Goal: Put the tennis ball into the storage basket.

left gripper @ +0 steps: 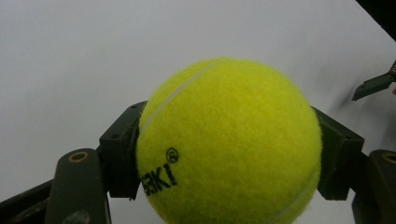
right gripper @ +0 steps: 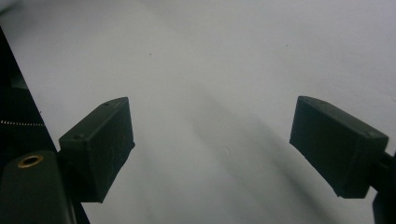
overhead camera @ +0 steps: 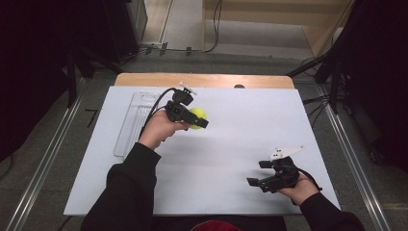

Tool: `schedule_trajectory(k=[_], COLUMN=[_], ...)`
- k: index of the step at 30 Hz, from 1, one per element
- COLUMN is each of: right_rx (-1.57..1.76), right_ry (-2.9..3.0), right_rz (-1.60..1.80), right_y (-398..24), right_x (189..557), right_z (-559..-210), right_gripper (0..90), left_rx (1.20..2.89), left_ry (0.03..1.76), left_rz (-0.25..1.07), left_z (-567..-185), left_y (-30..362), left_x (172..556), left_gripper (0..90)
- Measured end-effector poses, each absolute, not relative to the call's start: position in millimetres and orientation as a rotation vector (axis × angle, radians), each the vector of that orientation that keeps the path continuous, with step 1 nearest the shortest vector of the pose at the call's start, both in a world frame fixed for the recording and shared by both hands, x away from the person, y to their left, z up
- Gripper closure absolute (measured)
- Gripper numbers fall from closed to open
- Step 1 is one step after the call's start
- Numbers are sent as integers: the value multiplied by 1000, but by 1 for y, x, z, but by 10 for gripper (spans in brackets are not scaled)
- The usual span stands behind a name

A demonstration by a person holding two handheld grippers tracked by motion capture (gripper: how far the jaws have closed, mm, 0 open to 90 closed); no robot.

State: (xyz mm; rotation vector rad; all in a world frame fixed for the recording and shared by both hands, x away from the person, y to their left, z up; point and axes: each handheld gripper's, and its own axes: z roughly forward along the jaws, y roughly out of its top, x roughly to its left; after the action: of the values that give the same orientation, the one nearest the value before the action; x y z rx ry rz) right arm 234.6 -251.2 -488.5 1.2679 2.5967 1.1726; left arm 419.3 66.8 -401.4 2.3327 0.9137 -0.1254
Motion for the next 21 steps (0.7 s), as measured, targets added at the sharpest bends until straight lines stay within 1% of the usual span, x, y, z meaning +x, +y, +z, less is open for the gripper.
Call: schedule_trajectory(k=[21], right_rx=[1277], right_ry=[2591], right_rz=[1172], right_y=[-252], right_x=[236], right_z=[-487], right_gripper=[116], left_rx=[2322], left_ry=[964], left_rz=[-125], left_z=[-396], left_y=[88], left_x=[420], left_gripper=[267])
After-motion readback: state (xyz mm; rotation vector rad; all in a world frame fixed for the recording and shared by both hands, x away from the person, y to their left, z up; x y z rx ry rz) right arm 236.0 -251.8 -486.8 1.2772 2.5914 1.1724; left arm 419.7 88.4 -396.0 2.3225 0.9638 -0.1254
